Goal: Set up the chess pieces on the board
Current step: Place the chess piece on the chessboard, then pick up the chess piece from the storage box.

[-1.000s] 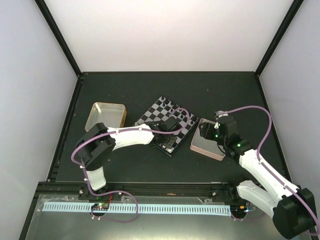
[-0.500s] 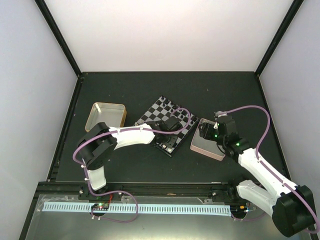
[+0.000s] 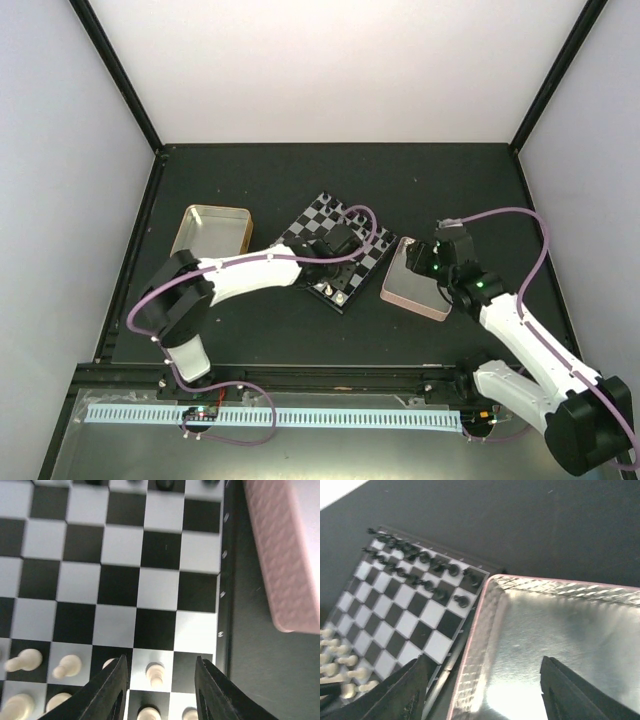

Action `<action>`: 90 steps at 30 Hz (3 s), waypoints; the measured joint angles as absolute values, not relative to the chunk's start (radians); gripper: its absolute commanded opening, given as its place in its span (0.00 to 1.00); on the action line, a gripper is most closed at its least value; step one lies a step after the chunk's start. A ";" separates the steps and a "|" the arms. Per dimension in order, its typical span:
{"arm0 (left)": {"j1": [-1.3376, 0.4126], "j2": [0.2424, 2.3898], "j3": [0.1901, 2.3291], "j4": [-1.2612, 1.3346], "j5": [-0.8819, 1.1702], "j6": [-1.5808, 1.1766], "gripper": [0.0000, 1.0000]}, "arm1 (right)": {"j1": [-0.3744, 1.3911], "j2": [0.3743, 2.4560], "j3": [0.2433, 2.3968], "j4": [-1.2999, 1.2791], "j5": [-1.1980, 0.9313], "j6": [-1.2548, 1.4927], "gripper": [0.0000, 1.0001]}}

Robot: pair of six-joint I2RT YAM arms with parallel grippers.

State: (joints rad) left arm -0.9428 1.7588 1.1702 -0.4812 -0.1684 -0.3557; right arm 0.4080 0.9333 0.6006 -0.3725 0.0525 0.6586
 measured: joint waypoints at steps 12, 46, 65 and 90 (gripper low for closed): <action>-0.906 1.377 1.106 -0.425 -0.152 -0.434 0.47 | 0.356 1.348 0.889 -0.700 0.386 0.579 0.38; -0.745 1.075 0.884 -0.281 -0.154 -0.434 0.58 | 0.403 1.953 1.143 -0.990 0.766 0.431 0.34; -0.725 1.075 0.874 -0.271 -0.153 -0.434 0.58 | 0.404 2.014 1.129 -0.960 0.868 0.409 0.04; -0.706 1.087 0.872 -0.262 -0.118 -0.435 0.58 | 0.426 1.473 0.744 -0.464 0.303 0.650 0.05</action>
State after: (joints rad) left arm -0.7059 1.0866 0.8722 -0.2615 -0.1177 -0.4355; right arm 0.4263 1.4734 0.7437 -0.4637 0.3031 0.6502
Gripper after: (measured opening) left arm 0.584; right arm 0.063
